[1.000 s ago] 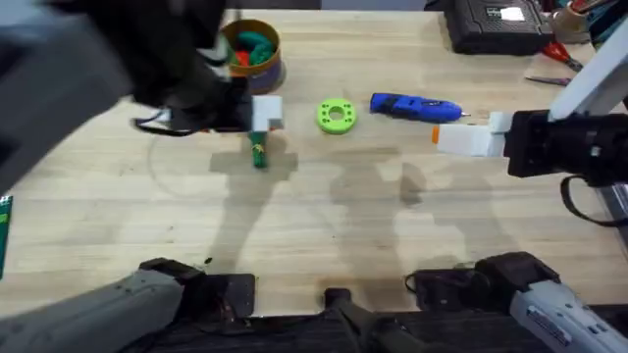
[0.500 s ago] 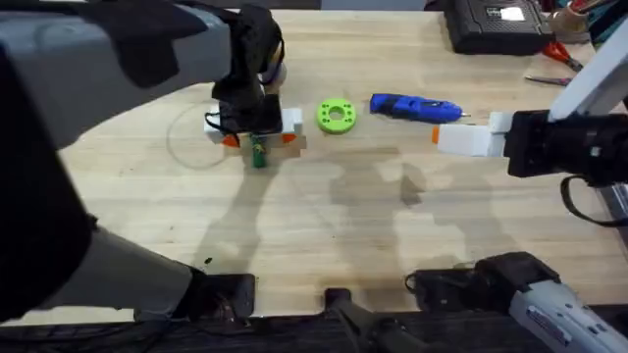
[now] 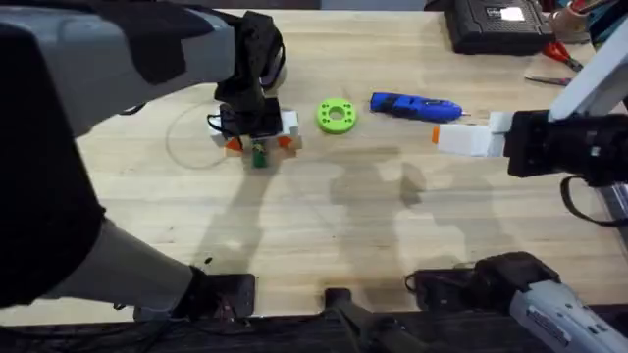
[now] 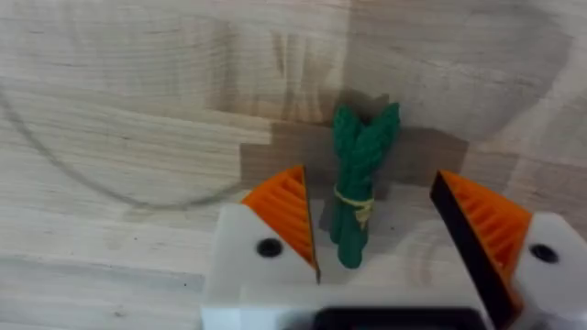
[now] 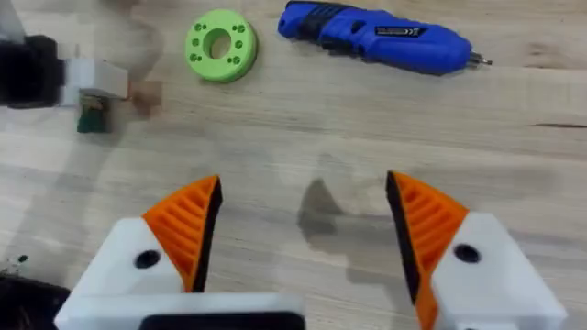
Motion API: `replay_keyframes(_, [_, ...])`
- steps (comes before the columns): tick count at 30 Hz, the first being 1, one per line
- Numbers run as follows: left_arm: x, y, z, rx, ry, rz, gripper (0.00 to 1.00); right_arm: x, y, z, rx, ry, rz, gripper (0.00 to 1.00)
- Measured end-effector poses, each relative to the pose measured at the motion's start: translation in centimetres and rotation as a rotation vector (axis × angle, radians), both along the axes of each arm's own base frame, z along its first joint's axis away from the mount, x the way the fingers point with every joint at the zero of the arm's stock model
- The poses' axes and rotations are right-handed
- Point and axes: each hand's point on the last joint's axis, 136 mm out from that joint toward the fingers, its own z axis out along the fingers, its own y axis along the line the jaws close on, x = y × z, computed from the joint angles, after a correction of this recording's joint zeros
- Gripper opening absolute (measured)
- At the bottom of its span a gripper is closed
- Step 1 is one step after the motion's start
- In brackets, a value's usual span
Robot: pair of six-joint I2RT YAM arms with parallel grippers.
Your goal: Pick up the gripper from the table and insert it into the empty holder that is missing its gripper. Then pick up a screw, insert it into the mounting hole, and use the screwdriver to tighten it. Finally, clean up the table by picking up the vegetable and placing it into the bucket.
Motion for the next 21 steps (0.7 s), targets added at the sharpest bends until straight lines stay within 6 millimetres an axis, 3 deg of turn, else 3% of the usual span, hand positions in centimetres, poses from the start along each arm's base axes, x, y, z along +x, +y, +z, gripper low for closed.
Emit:
replay_keyframes(4, [-0.2, 0.08, -0.59, 0.008, 0.021, 0.002, 0.683, 0.0, 0.0, 0.0, 0.0, 0.0, 0.0, 0.99])
replay_keyframes(6, [-0.2, 0.15, -0.65, 0.009, 0.023, 0.004, 0.495, 0.0, 0.0, 0.0, 0.0, 0.0, 0.0, 0.99])
replay_keyframes(9, [-0.03, 0.19, -0.6, 0.007, 0.018, 0.005, 0.057, 0.0, 0.0, 0.0, 0.0, 0.0, 0.0, 0.991])
replay_keyframes(11, [-0.02, 0.29, -0.55, 0.009, 0.018, 0.008, 0.015, 0.0, 0.0, 0.0, 0.0, 0.0, 0.0, 0.991])
replay_keyframes(21, [-0.05, 0.79, 0.05, 0.008, 0.014, 0.023, 0.018, 0.0, 0.0, 0.0, 0.0, 0.0, 0.0, 0.991])
